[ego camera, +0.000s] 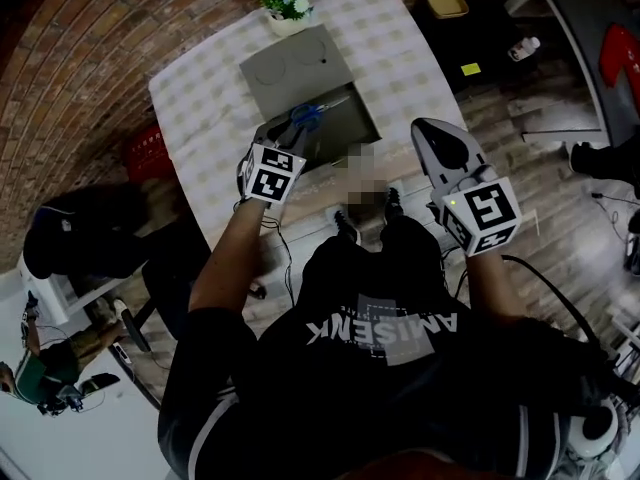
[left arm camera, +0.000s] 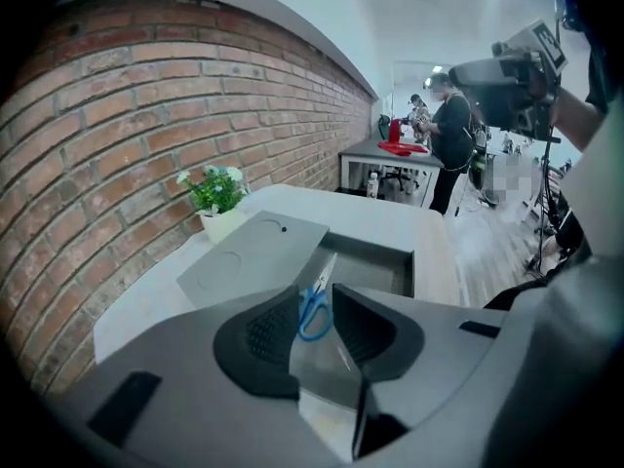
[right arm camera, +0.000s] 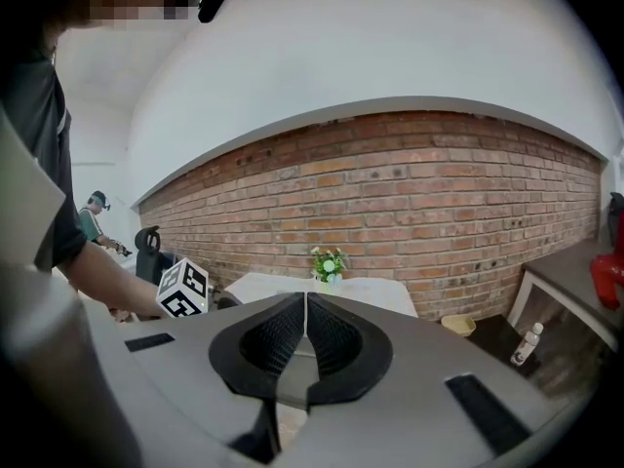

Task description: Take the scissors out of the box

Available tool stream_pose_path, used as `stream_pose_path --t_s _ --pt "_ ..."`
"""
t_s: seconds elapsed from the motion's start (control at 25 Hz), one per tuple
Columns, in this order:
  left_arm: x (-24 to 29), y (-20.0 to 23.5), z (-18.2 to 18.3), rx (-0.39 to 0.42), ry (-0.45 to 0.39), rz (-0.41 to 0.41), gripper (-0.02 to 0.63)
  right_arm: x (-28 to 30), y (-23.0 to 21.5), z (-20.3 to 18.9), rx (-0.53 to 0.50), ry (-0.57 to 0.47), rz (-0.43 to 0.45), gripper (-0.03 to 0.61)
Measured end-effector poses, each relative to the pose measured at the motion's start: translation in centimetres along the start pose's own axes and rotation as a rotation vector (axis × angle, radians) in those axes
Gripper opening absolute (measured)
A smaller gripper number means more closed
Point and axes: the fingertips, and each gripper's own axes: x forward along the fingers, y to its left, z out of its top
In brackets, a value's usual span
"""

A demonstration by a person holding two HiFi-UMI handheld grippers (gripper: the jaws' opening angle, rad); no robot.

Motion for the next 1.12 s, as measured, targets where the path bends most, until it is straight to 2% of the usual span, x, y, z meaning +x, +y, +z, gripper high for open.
stream_pose_path --t_s 0.12,0.52,0.84,0.96,1.12 --pt "1.7 0.1 -1.6 0.025 0.067 -0.009 0.112 0.2 -0.5 -1.3 0.017 0.016 -0.013 0.043" --pt "7.2 0.6 -4.3 0.188 0.217 -0.025 0.124 0.3 -1.6 -4.8 0.065 0.064 -0.035 0.043" --pt "9.7 1.1 -6.0 0.227 0.301 -0.047 0.124 -0.3 -1.6 -7.8 0.113 0.103 -0.041 0.043" --pt "10.2 1.0 -6.2 0.203 0.309 -0.055 0.124 -0.6 -1.9 -8.2 0.109 0.108 -0.043 0.043" --pt "10.3 0.9 -6.5 0.225 0.333 -0.061 0.123 -0.6 -2.3 -8.1 0.113 0.099 -0.051 0.043"
